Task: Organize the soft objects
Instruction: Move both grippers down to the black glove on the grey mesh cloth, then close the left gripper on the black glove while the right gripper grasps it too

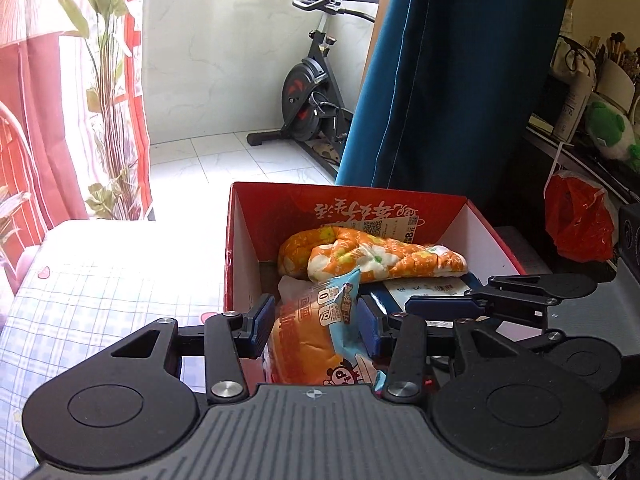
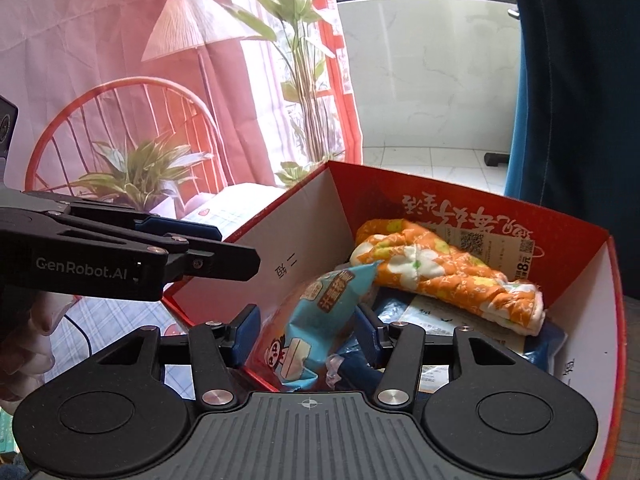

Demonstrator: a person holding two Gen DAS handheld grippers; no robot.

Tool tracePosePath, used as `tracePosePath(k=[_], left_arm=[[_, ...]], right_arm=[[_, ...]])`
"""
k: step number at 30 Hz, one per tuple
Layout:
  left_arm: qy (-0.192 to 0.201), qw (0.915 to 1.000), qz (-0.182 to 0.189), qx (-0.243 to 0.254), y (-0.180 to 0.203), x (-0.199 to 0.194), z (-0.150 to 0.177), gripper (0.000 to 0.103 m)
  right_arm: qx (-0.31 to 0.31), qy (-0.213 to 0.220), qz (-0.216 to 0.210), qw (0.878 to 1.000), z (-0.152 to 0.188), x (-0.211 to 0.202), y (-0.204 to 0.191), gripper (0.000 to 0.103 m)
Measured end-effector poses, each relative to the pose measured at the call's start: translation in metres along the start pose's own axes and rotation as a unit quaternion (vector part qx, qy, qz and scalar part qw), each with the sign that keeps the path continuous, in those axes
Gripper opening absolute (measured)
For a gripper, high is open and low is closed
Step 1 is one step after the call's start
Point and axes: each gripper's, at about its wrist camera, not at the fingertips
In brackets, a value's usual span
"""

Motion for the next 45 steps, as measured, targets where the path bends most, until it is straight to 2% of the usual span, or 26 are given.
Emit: tracePosePath(k=[1, 3, 8, 11, 13, 16, 20, 27, 32, 39, 45], left_arm=[[0.002, 1.0000, 0.000, -0.002, 0.001, -0.002, 0.001, 0.047], [0.005, 1.0000, -0.002, -0.005, 0.002, -0.006, 0.004, 0.047], [0.005, 0.9998, -0.017, -0.002, 0.004, -0.013, 0.016, 0.047], [0.007, 0.9995, -0.029, 0.008, 0.007, -0.019, 0.026, 0.048], [0.010, 0.9992, -0.036, 0.018, 0.010, -0.024, 0.035, 0.048], [0.010, 0.9991, -0.030, 0.028, 0.014, -0.034, 0.052, 0.048], [0.008, 0.9994, -0.012, 0.032, 0.017, -0.050, 0.079, 0.048], [-0.016, 0.9994, 0.008, 0.030, 0.019, -0.065, 0.134, 0.048], [-0.030, 0.9991, 0.017, 0.025, 0.017, -0.069, 0.164, 0.048], [-0.016, 0.9998, 0.014, 0.005, 0.013, -0.070, 0.193, 0.048], [-0.024, 0.9996, 0.013, -0.010, 0.008, -0.067, 0.219, 0.048]], right_arm=[[-0.001, 0.003, 0.006, 1.000, -0.001, -0.004, 0.000, 0.035], [-0.001, 0.003, 0.019, 1.000, -0.001, -0.010, 0.000, 0.029], [-0.004, 0.000, 0.045, 0.999, 0.007, -0.024, -0.005, 0.029], [0.001, 0.000, 0.068, 0.998, 0.017, -0.036, -0.010, 0.033], [0.005, 0.006, 0.089, 0.996, 0.025, -0.046, -0.015, 0.033], [0.004, 0.023, 0.098, 0.995, 0.041, -0.065, -0.025, 0.033], [0.017, 0.038, 0.091, 0.995, 0.063, -0.087, -0.032, 0.033], [0.030, 0.034, 0.066, 0.997, 0.109, -0.107, -0.043, 0.033], [0.008, 0.030, 0.055, 0.998, 0.148, -0.122, -0.063, 0.033], [0.021, 0.027, 0.060, 0.998, 0.199, -0.130, -0.080, 0.033], [0.065, 0.009, 0.062, 0.996, 0.223, -0.125, -0.069, 0.043]])
Point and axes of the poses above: each gripper's, at about its wrist camera, not at the fingertips, and x roughly the way its jaws point, y to its right, z to its underside, and after that the axes turned 8 degrees about -x, right-handed
